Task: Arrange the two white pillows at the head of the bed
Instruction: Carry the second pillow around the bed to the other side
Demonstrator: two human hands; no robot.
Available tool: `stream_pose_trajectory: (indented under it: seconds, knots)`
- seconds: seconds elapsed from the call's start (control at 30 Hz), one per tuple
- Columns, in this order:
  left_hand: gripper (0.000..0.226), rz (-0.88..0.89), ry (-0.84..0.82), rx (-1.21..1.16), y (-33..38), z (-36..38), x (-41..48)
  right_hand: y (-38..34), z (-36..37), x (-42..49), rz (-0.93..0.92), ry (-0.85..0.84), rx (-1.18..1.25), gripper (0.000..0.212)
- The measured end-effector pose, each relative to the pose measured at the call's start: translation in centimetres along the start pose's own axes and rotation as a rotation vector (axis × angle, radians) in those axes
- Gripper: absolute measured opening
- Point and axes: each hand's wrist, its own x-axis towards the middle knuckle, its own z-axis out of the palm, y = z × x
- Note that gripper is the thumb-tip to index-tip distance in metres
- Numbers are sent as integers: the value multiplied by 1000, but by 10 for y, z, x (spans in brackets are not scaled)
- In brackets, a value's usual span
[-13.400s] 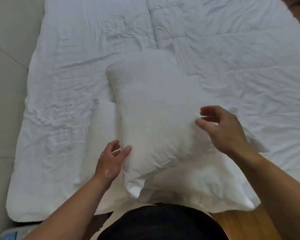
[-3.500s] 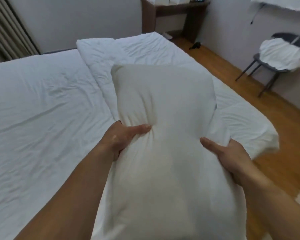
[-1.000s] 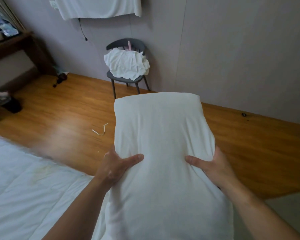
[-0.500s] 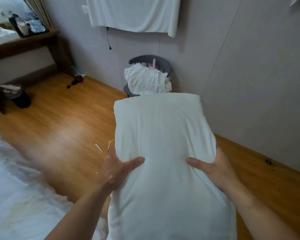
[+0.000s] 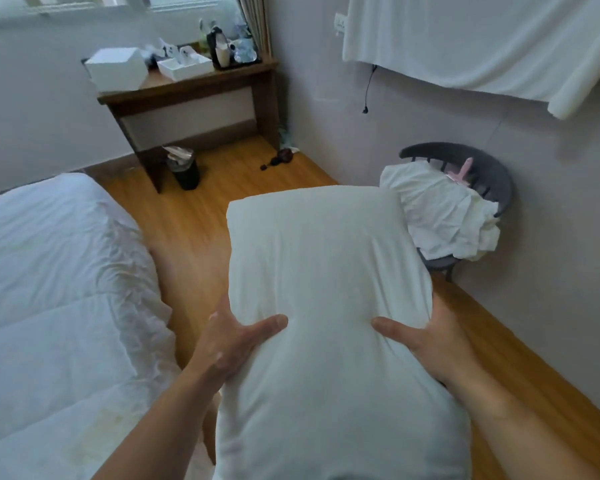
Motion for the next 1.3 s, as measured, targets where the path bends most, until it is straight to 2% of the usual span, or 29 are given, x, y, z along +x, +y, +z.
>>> stream_pose_trajectory:
  seconds: [0.03,0.1,0.17,0.23,0.3,0.4,0.57,0.7,0.83,0.97,1.13,1.3]
  knots:
    - [95,-18,32,-6,7,-6,15,-10,8,26,-9,-32,-9,100]
    - [78,-50,97,-15,19,-17,43,-33,26,73,-33,-119,-14,85]
    - [68,-79,182,-43,28,-31,67,-54,46,113,-59,-182,-40,92]
    - [89,-107,245,-59,33,-47,88,-74,69,149,-91,-218,-55,110]
    - [112,-114,300,-82,34,-67,110,-96,94,180,-129,-282,-56,113]
    - [114,-125,346,-116,34,-98,147,-126,137,221,-145,-350,-79,123]
    - [110,-138,417,-170,23,-159,225,-177,227,292,-202,-407,-128,109]
    - [100,-134,442,-157,23,-229,300,-231,305,341,-235,-405,-139,113]
    - [104,-123,443,-177,23,-296,366,-281,376,380,-227,-432,-128,104]
    - [89,-141,455,-214,22,-346,421,-323,437,420,-236,-463,-97,101]
    - [74,-148,500,-231,26,-401,500,-370,514,482,-232,-521,-83,87]
    - [88,-190,576,-228,33,-460,592,-418,599,567,-245,-591,-108,86]
